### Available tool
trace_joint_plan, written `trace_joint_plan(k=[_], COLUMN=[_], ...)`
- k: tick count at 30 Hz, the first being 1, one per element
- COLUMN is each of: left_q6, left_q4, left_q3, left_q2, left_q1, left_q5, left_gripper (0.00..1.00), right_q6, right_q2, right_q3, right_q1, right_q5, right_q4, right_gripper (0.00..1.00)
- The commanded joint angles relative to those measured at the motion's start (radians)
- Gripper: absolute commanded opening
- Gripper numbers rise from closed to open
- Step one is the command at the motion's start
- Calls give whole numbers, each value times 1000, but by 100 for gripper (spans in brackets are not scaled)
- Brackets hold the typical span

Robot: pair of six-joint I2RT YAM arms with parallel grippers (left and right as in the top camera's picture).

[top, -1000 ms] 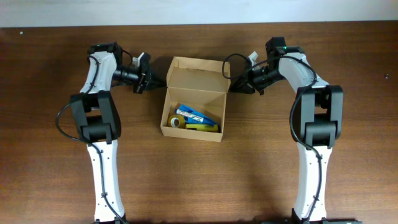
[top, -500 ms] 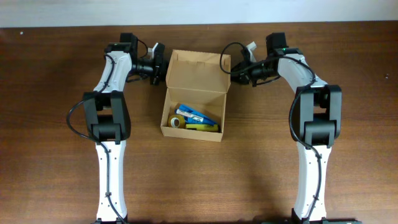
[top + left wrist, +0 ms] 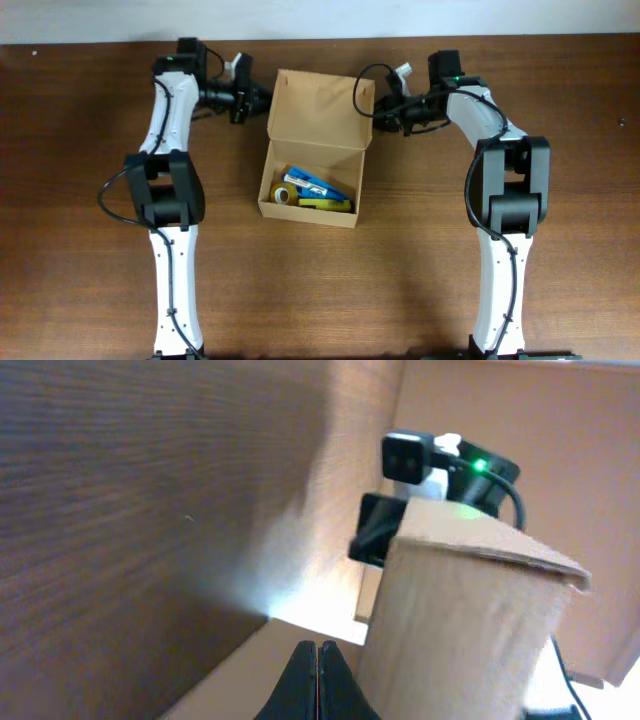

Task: Pack container
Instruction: 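Fold the box lid down over the box with both grippers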

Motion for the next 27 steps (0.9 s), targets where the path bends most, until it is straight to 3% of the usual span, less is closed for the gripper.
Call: trace_joint_plan(k=[1, 20, 27], left_q6=[81, 289, 257], left_q4=[-58, -388, -393], left_q3=[88, 333, 410], left_q2=[7, 7, -73], left_q1=[0, -1, -14], left_q5=[-24, -75, -131], left_gripper=[2, 2, 1], right_q6=[0, -220, -233], right_q2=[-109, -353, -510], right_q3=[38, 38, 38], right_q1=[6, 104, 178], right_q5=[33, 306, 553], right_q4=[-19, -351, -429], right_gripper=[4, 4, 4])
